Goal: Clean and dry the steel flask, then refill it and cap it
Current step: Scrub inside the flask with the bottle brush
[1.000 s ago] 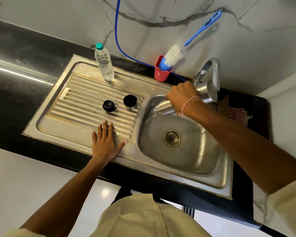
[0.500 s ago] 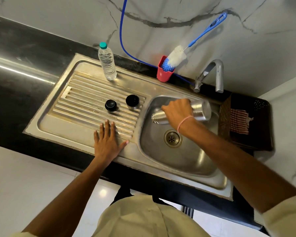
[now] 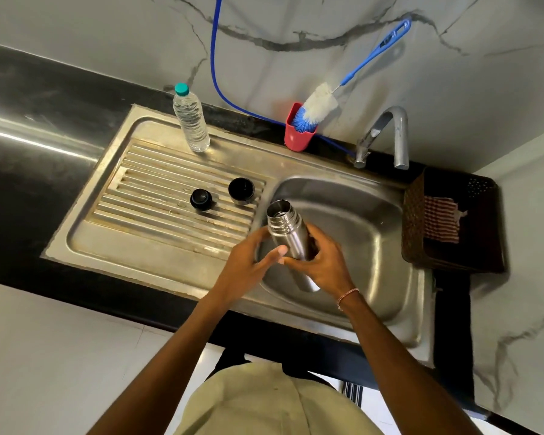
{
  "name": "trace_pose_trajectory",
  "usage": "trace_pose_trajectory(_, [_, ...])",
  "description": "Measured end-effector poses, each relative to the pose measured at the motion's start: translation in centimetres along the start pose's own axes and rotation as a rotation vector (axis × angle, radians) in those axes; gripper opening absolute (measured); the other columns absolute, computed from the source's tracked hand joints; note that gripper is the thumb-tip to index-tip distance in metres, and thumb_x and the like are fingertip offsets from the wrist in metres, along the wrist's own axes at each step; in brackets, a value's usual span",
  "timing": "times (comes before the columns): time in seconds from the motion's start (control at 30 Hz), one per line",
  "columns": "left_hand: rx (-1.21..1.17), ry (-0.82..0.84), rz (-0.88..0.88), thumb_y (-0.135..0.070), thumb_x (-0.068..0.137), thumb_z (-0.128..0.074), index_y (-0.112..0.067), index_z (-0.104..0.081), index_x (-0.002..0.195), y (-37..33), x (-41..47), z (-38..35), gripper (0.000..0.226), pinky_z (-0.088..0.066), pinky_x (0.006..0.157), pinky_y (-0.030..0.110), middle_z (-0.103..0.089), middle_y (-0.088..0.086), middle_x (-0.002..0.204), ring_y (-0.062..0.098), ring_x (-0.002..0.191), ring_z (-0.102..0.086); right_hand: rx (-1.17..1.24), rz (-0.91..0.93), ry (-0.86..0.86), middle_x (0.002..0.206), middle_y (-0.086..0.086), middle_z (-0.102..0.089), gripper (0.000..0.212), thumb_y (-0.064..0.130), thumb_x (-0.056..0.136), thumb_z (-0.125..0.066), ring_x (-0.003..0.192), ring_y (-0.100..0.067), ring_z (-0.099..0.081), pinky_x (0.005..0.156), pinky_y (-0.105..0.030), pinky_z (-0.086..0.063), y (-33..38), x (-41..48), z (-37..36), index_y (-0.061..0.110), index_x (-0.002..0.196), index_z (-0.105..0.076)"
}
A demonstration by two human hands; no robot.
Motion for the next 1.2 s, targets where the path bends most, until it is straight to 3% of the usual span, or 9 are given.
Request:
trace_pose_trajectory(0.17, [-0.034, -0.148, -0.203, -0.043, 0.073, -0.087, -0.018, -0.060, 0.129, -6.4, 0.7, 1.6, 0.067, -0.044, 0.089, 0.009, -0.068, -0.017, 0.117, -0.006, 0.109, -0.063, 0.141, 0.065, -0.053, 0.119, 0.011, -0.067, 0.076, 0.020, 0.063, -0.094, 0.108, -0.005, -0.065, 0.085, -0.017, -0.051, 3.6, 0.9, 1.3, 0.022, 0.124, -0.050])
trace_pose_trajectory(0.33, [0.147, -0.210, -0.440, -0.039, 0.067, -0.097, -0.017, -0.062, 0.133, -10.0, 1.1, 3.0, 0.078, -0.050, 0.104, 0.033, -0.065, -0.004, 0.130, 0.015, 0.123, -0.060, 0.155, 0.142, -0.115, 0.110, 0.031, -0.064, 0.078, 0.017, 0.058, -0.098, 0.104, 0.001, -0.064, 0.086, -0.015, -0.049, 6.1, 1.8, 2.8, 0.024, 0.117, -0.047])
trace_pose_trajectory(0.63, [0.194, -0.280, -0.470, -0.040, 0.069, -0.095, -0.011, -0.064, 0.132, -10.6, 1.6, 3.9, 0.076, -0.053, 0.103, 0.036, -0.067, -0.002, 0.130, 0.014, 0.123, -0.062, 0.099, 0.198, -0.103, 0.112, 0.023, -0.063, 0.077, 0.020, 0.059, -0.099, 0.102, 0.010, -0.063, 0.084, -0.010, -0.050, 7.3, 2.8, 3.1, 0.023, 0.116, -0.047])
trace_pose_trajectory(0.83, [0.075, -0.265, -0.327, -0.026, 0.068, -0.097, -0.019, -0.064, 0.129, -10.3, 3.2, 3.9, 0.070, -0.047, 0.092, 0.010, -0.068, -0.023, 0.117, -0.005, 0.111, -0.064, 0.045, 0.124, 0.092, 0.130, 0.009, -0.064, 0.087, 0.023, 0.062, -0.097, 0.119, -0.004, -0.061, 0.099, -0.029, -0.053, 6.8, 4.5, 3.2, 0.021, 0.135, -0.050])
trace_pose_trajectory(0.9, [0.075, -0.263, -0.308, -0.029, 0.069, -0.095, -0.016, -0.064, 0.131, -10.4, 4.4, 4.2, 0.071, -0.050, 0.089, 0.012, -0.069, -0.019, 0.115, -0.003, 0.107, -0.066, -0.045, 0.082, 0.260, 0.131, 0.009, -0.063, 0.087, 0.025, 0.061, -0.096, 0.121, -0.009, -0.060, 0.100, -0.040, -0.054, 7.7, 6.0, 4.7, 0.030, 0.135, -0.051])
trace_pose_trajectory(0.97, [0.083, -0.256, -0.307, -0.034, 0.070, -0.094, -0.014, -0.062, 0.133, -10.7, 5.8, 4.7, 0.073, -0.052, 0.088, 0.016, -0.070, -0.012, 0.116, 0.000, 0.106, -0.067, -0.156, 0.055, 0.348, 0.129, 0.008, -0.065, 0.076, 0.026, 0.064, -0.094, 0.119, -0.011, -0.061, 0.098, -0.035, -0.054, 9.6, 7.9, 7.3, 0.032, 0.130, -0.056])
trace_pose_trajectory(1.03, [0.116, -0.265, -0.314, -0.044, 0.069, -0.090, -0.016, -0.061, 0.132, -10.9, 7.1, 5.0, 0.075, -0.050, 0.085, 0.012, -0.067, -0.007, 0.118, 0.001, 0.104, -0.064, -0.346, 0.161, 0.247, 0.124, 0.006, -0.068, 0.057, 0.035, 0.072, -0.088, 0.114, -0.012, -0.064, 0.096, -0.031, -0.053, 12.7, 10.5, 11.0, 0.028, 0.124, -0.065])
trace_pose_trajectory(1.13, [0.202, -0.294, -0.302, -0.050, 0.068, -0.088, -0.022, -0.060, 0.131, -10.8, 8.3, 5.3, 0.075, -0.044, 0.084, 0.006, -0.061, -0.008, 0.118, -0.003, 0.101, -0.059, -0.799, 0.448, -0.095, 0.115, 0.001, -0.069, 0.030, 0.042, 0.085, -0.074, 0.108, -0.021, -0.063, 0.092, -0.042, -0.054, 18.7, 14.5, 16.5, 0.025, 0.110, -0.070])
trace_pose_trajectory(1.2, [0.217, -0.299, -0.294, -0.049, 0.068, -0.089, -0.024, -0.058, 0.133, -10.4, 8.7, 5.5, 0.076, -0.049, 0.086, 0.016, -0.061, -0.009, 0.119, 0.003, 0.102, -0.060, -1.058, 0.503, -0.151, 0.115, -0.005, -0.067, 0.027, 0.037, 0.091, -0.069, 0.108, -0.027, -0.061, 0.090, -0.044, -0.053, 21.7, 17.5, 18.3, 0.020, 0.112, -0.068])
Point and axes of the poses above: each hand's wrist, its own x-axis towards the middle knuckle, its own z-axis out of the back of the hand, y = z × x, the point moved 6 cm from there along x, towards the middle knuckle
